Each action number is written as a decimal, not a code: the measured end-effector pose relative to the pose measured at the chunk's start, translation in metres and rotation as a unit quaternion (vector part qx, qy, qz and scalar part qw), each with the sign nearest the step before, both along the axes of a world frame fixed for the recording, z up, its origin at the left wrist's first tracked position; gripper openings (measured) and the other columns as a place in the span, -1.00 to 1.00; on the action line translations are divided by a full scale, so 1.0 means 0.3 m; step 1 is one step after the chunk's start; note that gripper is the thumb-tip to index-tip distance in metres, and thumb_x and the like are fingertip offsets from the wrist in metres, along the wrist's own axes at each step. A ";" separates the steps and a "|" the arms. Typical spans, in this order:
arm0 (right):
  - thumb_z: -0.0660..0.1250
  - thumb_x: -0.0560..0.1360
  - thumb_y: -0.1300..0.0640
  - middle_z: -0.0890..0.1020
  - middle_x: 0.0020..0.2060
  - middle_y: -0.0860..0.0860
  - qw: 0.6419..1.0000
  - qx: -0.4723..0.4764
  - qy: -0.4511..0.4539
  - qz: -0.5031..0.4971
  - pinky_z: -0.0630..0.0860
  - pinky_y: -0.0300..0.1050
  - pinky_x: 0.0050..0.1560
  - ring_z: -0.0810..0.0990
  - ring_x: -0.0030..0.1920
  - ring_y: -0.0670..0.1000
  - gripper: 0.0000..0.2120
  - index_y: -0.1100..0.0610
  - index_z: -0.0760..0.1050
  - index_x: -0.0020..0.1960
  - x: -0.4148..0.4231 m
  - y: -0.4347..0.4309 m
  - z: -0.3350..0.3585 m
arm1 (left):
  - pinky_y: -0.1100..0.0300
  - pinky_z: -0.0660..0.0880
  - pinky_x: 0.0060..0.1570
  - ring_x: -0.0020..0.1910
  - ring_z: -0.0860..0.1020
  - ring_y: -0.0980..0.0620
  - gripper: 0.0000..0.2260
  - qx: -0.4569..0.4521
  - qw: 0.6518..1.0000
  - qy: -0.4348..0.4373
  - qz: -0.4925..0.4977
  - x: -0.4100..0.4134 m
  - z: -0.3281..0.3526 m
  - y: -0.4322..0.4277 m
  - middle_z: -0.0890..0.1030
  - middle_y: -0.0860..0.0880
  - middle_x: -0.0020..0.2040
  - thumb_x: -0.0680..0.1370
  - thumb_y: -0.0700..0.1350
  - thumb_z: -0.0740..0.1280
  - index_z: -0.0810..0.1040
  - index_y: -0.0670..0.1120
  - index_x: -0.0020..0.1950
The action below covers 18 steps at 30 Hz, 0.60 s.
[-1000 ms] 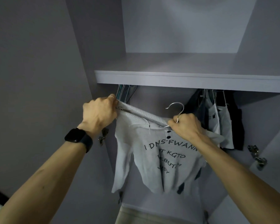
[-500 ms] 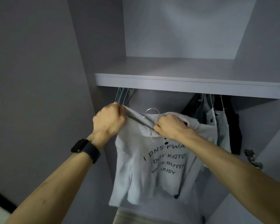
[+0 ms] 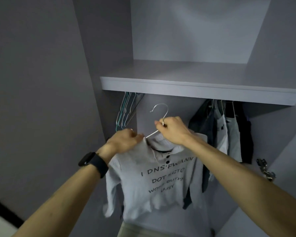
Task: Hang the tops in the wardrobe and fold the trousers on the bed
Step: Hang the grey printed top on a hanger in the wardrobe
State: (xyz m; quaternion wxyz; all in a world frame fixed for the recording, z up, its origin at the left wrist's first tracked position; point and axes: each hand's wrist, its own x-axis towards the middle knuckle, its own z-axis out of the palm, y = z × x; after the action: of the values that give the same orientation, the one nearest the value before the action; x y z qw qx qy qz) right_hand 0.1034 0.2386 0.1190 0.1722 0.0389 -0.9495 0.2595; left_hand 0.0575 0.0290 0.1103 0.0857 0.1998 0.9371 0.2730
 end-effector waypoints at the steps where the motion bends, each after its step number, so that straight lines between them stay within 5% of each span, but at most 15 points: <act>1: 0.24 0.66 0.06 0.35 -0.56 0.00 0.999 -0.021 0.036 -0.009 0.31 -0.05 -0.28 0.30 -0.47 0.01 -0.50 0.17 0.31 -0.43 -0.006 0.003 -0.005 | 0.11 0.44 0.05 0.06 0.57 -0.03 -0.55 0.027 0.999 -0.041 -0.002 0.009 -0.026 -0.007 0.62 0.01 0.05 0.63 0.29 0.15 0.61 -0.04 0.08; 4: 0.26 0.66 0.09 0.34 -0.64 -0.06 0.996 -0.038 0.082 -0.016 0.29 -0.33 -0.41 0.38 -0.53 -0.12 -0.47 0.06 0.23 -0.47 -0.006 0.014 -0.027 | 0.11 0.44 0.02 -0.01 0.56 0.06 -0.54 0.108 0.991 -0.078 -0.003 0.018 -0.085 -0.039 0.60 0.11 -0.08 0.59 0.37 0.15 0.58 0.01 -0.01; 7: 0.25 0.67 0.08 0.30 -0.61 -0.05 0.997 -0.031 0.073 -0.006 0.28 -0.31 -0.43 0.40 -0.53 -0.16 -0.47 0.05 0.21 -0.46 -0.001 0.010 -0.056 | 0.10 0.46 -0.03 -0.20 0.53 0.08 -0.56 0.108 0.992 -0.064 -0.030 0.020 -0.106 -0.060 0.58 0.11 -0.27 0.59 0.33 0.23 0.54 -0.02 -0.19; 12: 0.26 0.66 -0.02 0.32 -0.57 -0.05 0.997 -0.054 0.054 -0.028 0.23 -0.16 -0.40 0.27 -0.52 -0.05 -0.46 0.08 0.21 -0.45 0.019 0.004 -0.091 | 0.23 0.50 0.03 0.05 0.62 0.10 -0.87 0.041 0.997 0.006 -0.065 0.026 -0.084 -0.070 0.66 0.15 -0.02 0.60 0.12 0.35 0.60 0.11 0.07; 15: 0.27 0.64 -0.09 0.38 -0.54 -0.03 0.997 -0.071 0.032 -0.029 0.32 -0.08 -0.32 0.32 -0.47 -0.03 -0.48 0.12 0.28 -0.42 0.036 -0.016 -0.072 | 0.09 0.52 0.21 0.23 0.57 0.05 -0.68 0.001 0.989 0.099 -0.111 0.056 -0.031 0.002 0.62 0.11 0.23 0.56 -0.01 0.32 0.53 0.09 0.32; 18: 0.29 0.58 -0.12 0.56 -0.47 -0.16 0.993 -0.117 0.006 -0.002 0.45 -0.09 -0.24 0.51 -0.38 -0.14 -0.63 0.01 0.43 -0.35 0.054 -0.043 -0.036 | -0.03 0.58 0.01 0.03 0.62 -0.08 -0.73 -0.007 0.984 0.121 -0.131 0.084 0.008 0.113 0.66 -0.02 0.06 0.55 0.06 0.31 0.53 0.01 0.21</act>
State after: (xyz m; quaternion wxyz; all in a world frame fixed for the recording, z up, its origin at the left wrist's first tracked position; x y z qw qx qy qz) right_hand 0.1196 0.2258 0.1083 0.1823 0.0183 -0.9116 0.3679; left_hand 0.0827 0.0631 0.1128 0.0078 0.3517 0.9082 0.2269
